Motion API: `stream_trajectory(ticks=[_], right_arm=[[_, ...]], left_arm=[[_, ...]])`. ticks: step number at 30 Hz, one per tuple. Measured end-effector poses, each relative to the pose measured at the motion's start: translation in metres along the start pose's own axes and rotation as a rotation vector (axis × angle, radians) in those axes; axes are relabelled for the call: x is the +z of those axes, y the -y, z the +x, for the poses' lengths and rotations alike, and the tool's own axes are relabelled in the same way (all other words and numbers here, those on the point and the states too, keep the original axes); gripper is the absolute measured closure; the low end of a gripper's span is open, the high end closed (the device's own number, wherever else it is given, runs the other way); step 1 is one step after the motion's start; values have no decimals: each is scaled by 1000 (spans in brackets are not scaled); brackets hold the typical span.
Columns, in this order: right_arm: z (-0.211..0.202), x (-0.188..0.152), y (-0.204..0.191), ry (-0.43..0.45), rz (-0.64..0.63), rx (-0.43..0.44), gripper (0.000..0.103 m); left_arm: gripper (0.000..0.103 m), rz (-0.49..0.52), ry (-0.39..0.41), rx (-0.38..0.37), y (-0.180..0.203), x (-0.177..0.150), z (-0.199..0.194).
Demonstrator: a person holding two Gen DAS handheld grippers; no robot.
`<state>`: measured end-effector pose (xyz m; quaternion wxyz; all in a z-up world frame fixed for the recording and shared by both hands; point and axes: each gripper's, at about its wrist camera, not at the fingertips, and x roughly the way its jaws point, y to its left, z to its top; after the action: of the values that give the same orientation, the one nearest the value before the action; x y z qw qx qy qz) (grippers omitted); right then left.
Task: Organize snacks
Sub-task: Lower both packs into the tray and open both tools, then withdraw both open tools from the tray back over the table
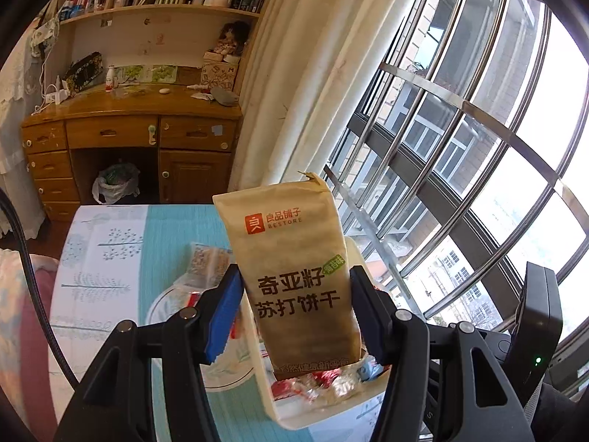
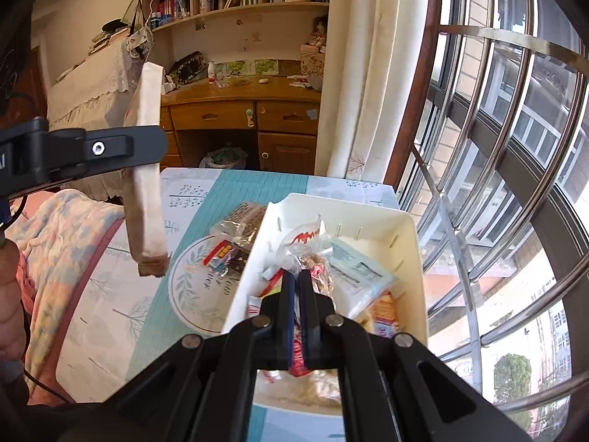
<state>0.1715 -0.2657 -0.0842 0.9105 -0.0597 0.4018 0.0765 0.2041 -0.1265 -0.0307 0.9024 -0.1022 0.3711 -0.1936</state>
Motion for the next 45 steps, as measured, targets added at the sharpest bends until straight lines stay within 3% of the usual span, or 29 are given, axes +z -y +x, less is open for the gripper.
stream_trajectory(ticks=[13, 14, 16, 18, 20, 24, 37, 45], right_arm=[[24, 3, 53, -14, 9, 64, 101], [26, 3, 57, -17, 16, 74, 100], [29, 2, 63, -18, 34, 98, 100], [30, 2, 68, -10, 51, 120, 99], [32, 2, 72, -3, 60, 127, 95], [31, 1, 76, 9, 89, 129, 67], [18, -3, 58, 20, 109, 170, 63], [8, -6, 28, 18, 96, 179, 48]], left_arm=[[45, 40, -72, 39, 52, 14, 65], [44, 44, -80, 43, 55, 14, 69], [26, 46, -91, 58, 59, 16, 76], [19, 34, -81, 72, 60, 17, 76], [18, 25, -79, 68, 59, 17, 75], [14, 16, -91, 90, 55, 17, 74], [14, -53, -51, 107, 27, 11, 33], [14, -67, -37, 122, 2, 1, -3]])
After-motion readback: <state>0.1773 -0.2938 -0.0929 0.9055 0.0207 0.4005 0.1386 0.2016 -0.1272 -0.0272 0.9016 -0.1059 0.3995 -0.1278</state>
